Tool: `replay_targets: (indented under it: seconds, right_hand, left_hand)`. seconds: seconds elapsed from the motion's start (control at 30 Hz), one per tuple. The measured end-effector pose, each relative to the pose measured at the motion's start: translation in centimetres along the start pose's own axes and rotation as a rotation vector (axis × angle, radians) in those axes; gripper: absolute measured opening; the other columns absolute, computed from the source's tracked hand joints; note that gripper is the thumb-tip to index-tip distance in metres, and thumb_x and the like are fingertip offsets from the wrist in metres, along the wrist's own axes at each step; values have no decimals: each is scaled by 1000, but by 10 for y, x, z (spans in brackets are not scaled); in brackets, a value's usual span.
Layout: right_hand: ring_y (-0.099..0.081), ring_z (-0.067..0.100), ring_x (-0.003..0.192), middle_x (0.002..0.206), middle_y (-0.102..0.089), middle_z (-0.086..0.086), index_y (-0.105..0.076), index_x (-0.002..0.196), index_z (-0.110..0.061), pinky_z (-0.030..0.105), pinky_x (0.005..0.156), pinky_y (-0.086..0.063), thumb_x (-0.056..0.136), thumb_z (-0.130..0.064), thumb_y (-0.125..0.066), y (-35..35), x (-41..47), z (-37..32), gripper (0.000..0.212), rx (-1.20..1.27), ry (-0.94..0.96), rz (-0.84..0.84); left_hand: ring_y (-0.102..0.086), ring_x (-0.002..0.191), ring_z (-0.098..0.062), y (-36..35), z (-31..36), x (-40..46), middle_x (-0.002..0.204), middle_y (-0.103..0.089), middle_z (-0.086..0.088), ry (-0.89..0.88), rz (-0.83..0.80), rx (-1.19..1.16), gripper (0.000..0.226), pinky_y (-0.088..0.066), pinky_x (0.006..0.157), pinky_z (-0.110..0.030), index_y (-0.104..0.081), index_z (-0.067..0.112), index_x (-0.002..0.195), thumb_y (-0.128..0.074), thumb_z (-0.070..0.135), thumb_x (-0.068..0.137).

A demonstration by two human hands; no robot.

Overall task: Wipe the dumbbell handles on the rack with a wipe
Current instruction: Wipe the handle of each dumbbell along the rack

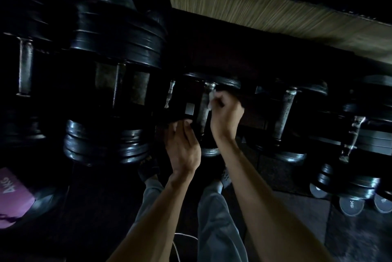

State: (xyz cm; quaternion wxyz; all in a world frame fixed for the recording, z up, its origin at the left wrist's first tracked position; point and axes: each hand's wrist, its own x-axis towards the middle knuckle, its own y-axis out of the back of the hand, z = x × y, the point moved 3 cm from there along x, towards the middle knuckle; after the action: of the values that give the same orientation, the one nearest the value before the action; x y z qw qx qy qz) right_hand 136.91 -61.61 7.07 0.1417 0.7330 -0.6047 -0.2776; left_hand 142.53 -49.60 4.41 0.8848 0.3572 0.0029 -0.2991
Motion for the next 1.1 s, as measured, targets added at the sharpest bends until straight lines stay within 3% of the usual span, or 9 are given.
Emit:
replay_targets:
  seconds: [0.1, 0.2, 0.27, 0.37, 0.47, 0.67, 0.77, 0.87, 1.1]
  right_hand:
    - [-65, 4, 68, 83, -74, 11, -69, 86, -4, 5, 59, -46, 96, -5, -63, -4, 5, -1, 13, 141, -70, 65]
    - [-61, 9, 68, 89, -72, 5, -65, 95, -13, 8, 50, -42, 99, -19, -60, -6, -15, 30, 9, 102, -318, -115]
    - [-62, 12, 73, 86, -69, -1, -66, 100, -14, 18, 56, -49, 98, -24, -62, -4, -16, 45, 11, 78, -446, -246]
    - [-63, 12, 70, 74, -66, -5, -68, 96, -16, 30, 64, -55, 98, -20, -62, -3, 10, 31, 7, 171, -372, -180]
    - [-56, 7, 58, 70, -62, -5, -62, 86, -20, 24, 53, -50, 100, -22, -60, -8, 23, 18, 14, 222, -321, -44]
    - [-68, 15, 82, 95, -72, 2, -68, 103, -15, 20, 60, -46, 99, -27, -60, -6, -8, 57, 16, -36, -389, -328]
    - [-66, 16, 76, 87, -70, 1, -67, 93, -17, 25, 63, -55, 98, -20, -59, -9, 18, 35, 10, 73, -308, -152]
    - [-55, 11, 60, 77, -64, 2, -63, 89, -13, 14, 47, -42, 100, -20, -58, -12, 25, 18, 14, 108, -268, -4]
    - [-65, -6, 66, 76, -70, -7, -74, 98, -6, 7, 60, -46, 98, -9, -61, 9, -29, 39, 13, -58, -153, -309]
  left_hand:
    - [-61, 96, -22, -2, -4, 1, 99, -68, -5, 40, -16, -4, 41, -47, 90, -40, -70, 15, 97, -31, 29, 98]
    - [-60, 91, -24, -1, -3, 0, 93, -69, -6, 20, -38, 30, 42, -47, 87, -40, -69, 13, 92, -29, 28, 96]
    - [-60, 90, -25, 1, 0, 0, 92, -68, -7, 23, -41, 20, 42, -47, 86, -41, -69, 12, 90, -30, 26, 95]
    - [-61, 91, -26, 0, -1, 0, 92, -69, -7, 16, -21, -1, 40, -49, 87, -42, -70, 13, 93, -32, 26, 96]
    - [-61, 93, -24, 0, -3, 1, 94, -68, -7, 29, -27, 9, 43, -48, 90, -40, -70, 14, 95, -30, 29, 97]
    - [-61, 88, -25, 0, -1, 1, 90, -69, -5, 42, -70, 2, 41, -48, 85, -40, -68, 12, 90, -29, 22, 98]
    - [-62, 89, -27, -3, -6, 0, 92, -69, -6, 34, -109, -11, 43, -50, 85, -42, -68, 13, 94, -26, 19, 100]
    - [-62, 92, -26, -2, -4, 2, 94, -70, -6, 48, -60, 10, 42, -49, 88, -41, -69, 15, 94, -28, 25, 96]
    - [-61, 89, -25, 0, 0, 1, 90, -70, -4, 12, -52, 41, 40, -49, 85, -47, -69, 13, 88, -30, 23, 93]
